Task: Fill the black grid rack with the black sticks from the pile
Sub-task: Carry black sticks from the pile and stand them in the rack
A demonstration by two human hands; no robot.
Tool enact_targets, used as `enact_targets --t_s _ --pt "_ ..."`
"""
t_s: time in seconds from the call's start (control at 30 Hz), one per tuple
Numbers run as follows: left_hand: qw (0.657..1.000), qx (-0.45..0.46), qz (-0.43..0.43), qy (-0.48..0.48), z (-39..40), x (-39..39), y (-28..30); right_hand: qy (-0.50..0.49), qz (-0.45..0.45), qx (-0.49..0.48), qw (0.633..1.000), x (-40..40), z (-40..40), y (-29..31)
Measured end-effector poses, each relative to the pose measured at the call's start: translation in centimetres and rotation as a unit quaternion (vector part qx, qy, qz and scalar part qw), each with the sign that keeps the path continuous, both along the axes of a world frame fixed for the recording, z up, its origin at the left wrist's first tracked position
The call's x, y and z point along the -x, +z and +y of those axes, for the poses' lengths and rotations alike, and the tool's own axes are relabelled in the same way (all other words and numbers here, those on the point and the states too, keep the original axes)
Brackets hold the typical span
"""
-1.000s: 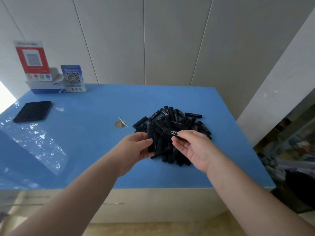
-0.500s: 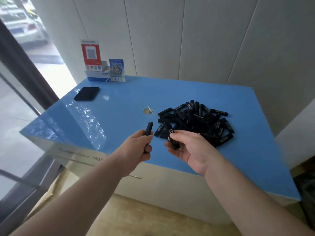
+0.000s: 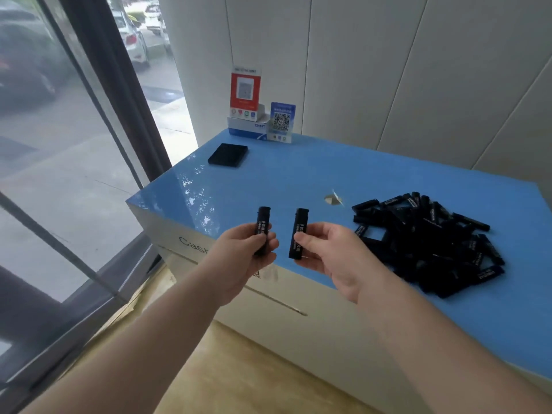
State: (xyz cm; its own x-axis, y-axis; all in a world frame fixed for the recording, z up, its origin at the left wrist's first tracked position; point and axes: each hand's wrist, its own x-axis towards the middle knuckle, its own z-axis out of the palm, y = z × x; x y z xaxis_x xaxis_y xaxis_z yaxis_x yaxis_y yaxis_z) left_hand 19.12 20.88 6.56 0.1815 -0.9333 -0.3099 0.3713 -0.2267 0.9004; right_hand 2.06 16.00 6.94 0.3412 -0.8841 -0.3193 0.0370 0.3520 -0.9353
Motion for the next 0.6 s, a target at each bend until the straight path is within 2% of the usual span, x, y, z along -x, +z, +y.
enact_targets --t_s 0.2,0.33,0.5,0.6 --pt "0.999 0.016 -0.032 -0.019 -1.2 -9.9 -0.4 -0.012 0.034 0.041 0.999 -9.2 -1.3 0.1" --pt "0.999 0.010 -0.025 -0.030 -3.0 -15.6 -0.8 -0.014 0.041 0.060 0.997 -14.5 -2.3 -0.2" --pt "0.997 0.000 -0.036 -0.065 -5.8 -20.2 -1.4 -0.040 0.033 0.053 0.997 -18.6 -4.0 -0.8" --pt "0.992 0.002 -0.081 -0.092 -7.6 -21.7 -1.6 -0.039 0.045 0.067 0.996 -19.8 -5.4 -1.1"
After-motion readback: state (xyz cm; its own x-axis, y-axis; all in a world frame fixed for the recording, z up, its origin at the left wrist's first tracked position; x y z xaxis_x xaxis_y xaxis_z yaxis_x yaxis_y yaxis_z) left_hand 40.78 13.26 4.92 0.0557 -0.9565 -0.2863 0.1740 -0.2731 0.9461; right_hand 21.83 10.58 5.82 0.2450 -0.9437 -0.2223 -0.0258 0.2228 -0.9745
